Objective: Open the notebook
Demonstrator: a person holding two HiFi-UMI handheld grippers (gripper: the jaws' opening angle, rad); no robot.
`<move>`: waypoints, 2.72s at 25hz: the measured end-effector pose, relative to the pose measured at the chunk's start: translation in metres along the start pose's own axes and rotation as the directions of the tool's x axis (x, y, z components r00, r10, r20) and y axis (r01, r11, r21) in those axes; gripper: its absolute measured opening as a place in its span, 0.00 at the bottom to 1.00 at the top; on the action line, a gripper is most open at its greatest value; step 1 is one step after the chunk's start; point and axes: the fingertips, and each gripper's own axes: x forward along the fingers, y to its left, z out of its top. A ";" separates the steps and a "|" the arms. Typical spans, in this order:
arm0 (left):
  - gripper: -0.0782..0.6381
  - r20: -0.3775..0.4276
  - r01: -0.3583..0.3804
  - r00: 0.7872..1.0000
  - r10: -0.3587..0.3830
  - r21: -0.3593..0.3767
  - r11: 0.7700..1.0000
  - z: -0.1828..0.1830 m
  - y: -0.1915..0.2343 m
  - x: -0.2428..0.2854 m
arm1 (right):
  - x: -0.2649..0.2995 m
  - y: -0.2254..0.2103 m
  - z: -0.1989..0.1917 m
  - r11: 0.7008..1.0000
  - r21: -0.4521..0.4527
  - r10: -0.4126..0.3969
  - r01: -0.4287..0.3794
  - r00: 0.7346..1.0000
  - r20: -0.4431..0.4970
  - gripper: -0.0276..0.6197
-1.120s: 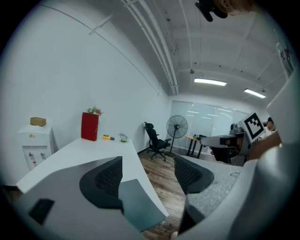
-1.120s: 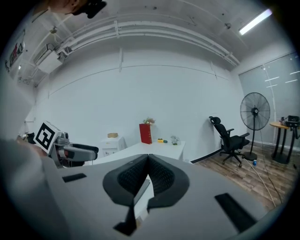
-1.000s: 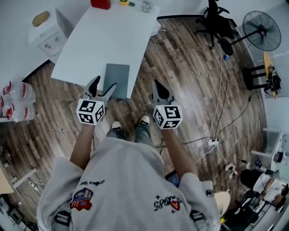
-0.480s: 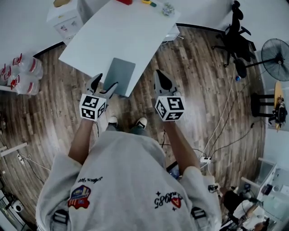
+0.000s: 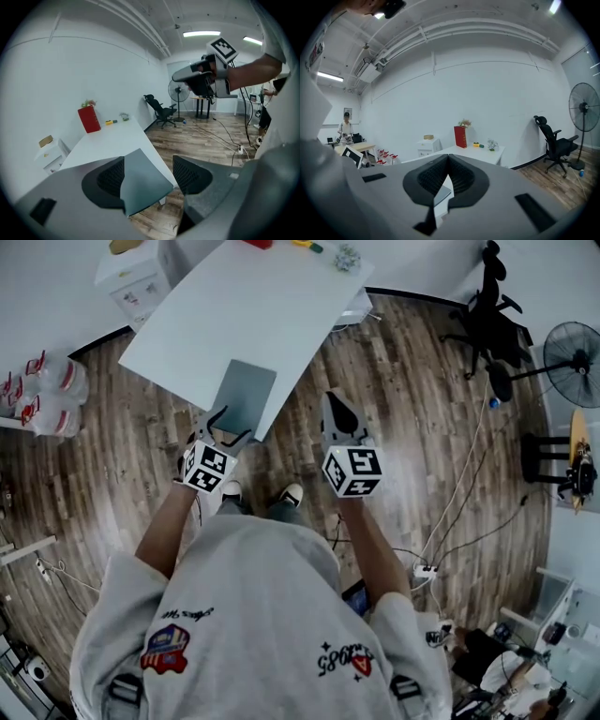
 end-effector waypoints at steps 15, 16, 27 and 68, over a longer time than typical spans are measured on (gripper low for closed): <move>0.55 -0.240 0.137 0.966 -0.092 0.177 0.975 -0.070 -0.062 0.070 | -0.065 -0.039 -0.020 0.985 0.008 -0.172 0.172 0.985 -0.029 0.05; 0.55 -0.254 0.131 0.964 -0.082 0.183 0.974 -0.074 -0.061 0.073 | -0.068 -0.041 -0.021 0.984 0.009 -0.180 0.181 0.983 -0.031 0.05; 0.46 -0.278 0.094 0.960 -0.040 0.185 0.978 -0.091 -0.058 0.091 | -0.089 -0.057 -0.030 0.967 0.020 -0.251 0.252 0.967 -0.040 0.05; 0.14 -0.058 0.114 0.992 -0.110 0.070 0.991 -0.065 -0.045 0.052 | -0.092 -0.034 -0.034 0.969 0.038 -0.242 0.244 0.969 -0.050 0.05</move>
